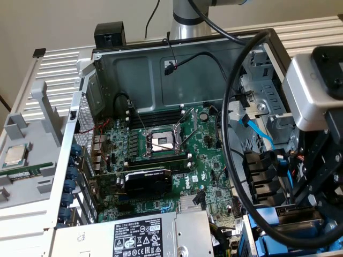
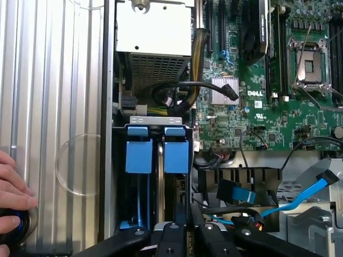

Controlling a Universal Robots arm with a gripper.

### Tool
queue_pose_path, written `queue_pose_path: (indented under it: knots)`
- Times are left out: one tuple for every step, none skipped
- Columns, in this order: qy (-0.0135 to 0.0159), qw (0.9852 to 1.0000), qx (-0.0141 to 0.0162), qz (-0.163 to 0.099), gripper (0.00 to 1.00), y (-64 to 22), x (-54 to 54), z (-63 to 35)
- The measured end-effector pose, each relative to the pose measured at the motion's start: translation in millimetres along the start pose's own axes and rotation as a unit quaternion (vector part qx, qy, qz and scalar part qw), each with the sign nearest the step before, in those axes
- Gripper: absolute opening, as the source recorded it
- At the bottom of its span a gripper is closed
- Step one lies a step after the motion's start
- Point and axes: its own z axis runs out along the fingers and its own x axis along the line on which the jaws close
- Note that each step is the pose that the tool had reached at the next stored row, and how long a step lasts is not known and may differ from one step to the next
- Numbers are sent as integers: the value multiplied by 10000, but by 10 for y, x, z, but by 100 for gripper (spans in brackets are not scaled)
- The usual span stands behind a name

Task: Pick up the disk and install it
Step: 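Insert the first disk wire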

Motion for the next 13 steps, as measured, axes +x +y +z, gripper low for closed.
queue_pose_path:
  knots:
    - [-1, 10000, 0, -1, 16, 0, 0, 4]
    - [-2, 10000, 0, -1, 16, 1, 1, 9]
    - [0, 10000, 0, -1, 16, 3, 2, 12]
    - [0, 10000, 0, -1, 16, 4, 3, 15]
    - [0, 10000, 0, -2, 16, 7, 3, 15]
    - [1, 10000, 0, -2, 16, 7, 3, 16]
    - [0, 10000, 0, -3, 16, 7, 3, 17]
    - [-1, 10000, 1, -3, 16, 7, 3, 19]
    - [-1, 10000, 3, -3, 16, 7, 3, 21]
    - [-1, 10000, 4, -3, 16, 8, 4, 23]
    - [-1, 10000, 5, -3, 16, 9, 4, 25]
    - [0, 10000, 5, -3, 16, 10, 4, 26]
    - [0, 10000, 5, -3, 16, 11, 5, 27]
